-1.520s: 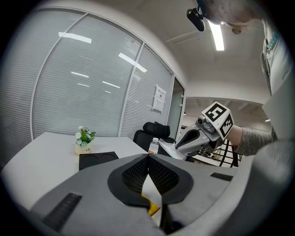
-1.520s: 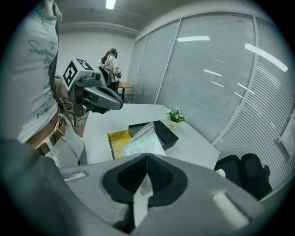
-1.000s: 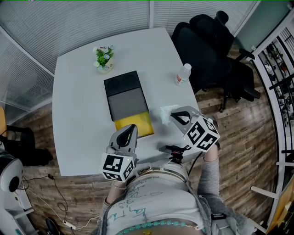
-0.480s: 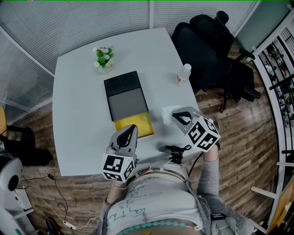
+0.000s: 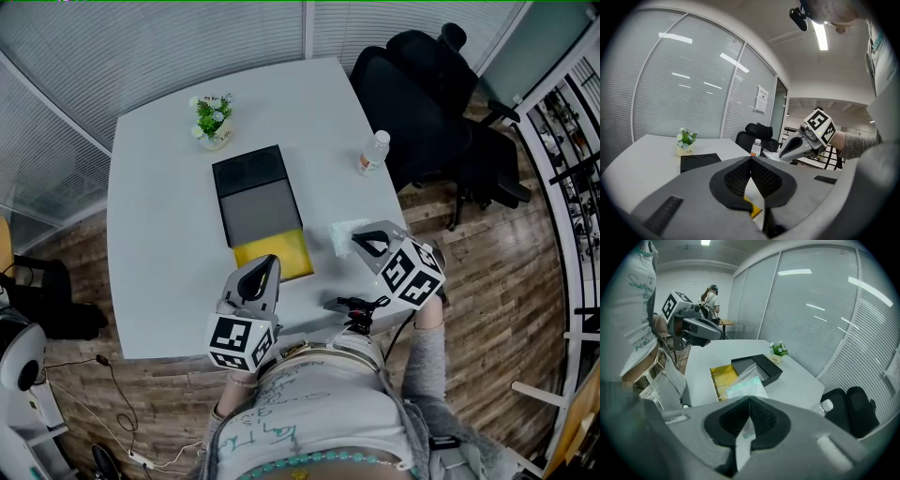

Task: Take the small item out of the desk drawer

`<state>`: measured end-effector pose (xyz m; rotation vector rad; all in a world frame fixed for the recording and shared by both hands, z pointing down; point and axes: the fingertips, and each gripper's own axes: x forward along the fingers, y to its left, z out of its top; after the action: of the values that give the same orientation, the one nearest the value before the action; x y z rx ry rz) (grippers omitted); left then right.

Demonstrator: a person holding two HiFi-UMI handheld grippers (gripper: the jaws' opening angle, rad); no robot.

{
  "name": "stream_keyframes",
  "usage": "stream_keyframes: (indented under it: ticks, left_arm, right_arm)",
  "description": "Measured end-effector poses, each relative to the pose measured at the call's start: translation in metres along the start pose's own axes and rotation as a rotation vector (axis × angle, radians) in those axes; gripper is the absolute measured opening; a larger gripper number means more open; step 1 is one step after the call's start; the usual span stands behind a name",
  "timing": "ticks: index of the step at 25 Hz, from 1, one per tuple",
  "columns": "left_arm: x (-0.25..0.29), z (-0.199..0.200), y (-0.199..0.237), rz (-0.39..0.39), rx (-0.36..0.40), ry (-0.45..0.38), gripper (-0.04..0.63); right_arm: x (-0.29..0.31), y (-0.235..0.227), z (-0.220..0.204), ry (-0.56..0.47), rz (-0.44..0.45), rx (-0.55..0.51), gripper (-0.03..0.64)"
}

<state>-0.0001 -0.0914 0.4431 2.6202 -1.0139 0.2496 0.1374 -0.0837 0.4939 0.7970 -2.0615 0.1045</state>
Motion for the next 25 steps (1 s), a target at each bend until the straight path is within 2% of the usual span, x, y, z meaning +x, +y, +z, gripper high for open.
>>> stream_keyframes:
  ticks: [13, 25]
  left_arm:
    - [0.0, -0.005, 0.001, -0.001, -0.008, 0.016, -0.002]
    - [0.002, -0.009, 0.002, 0.001, -0.013, 0.024, -0.002]
  right_arm:
    - [0.015, 0.006, -0.016, 0.046, 0.03, 0.009, 0.003]
    - [0.058, 0.014, -0.05, 0.102, 0.095, 0.03, 0.003]
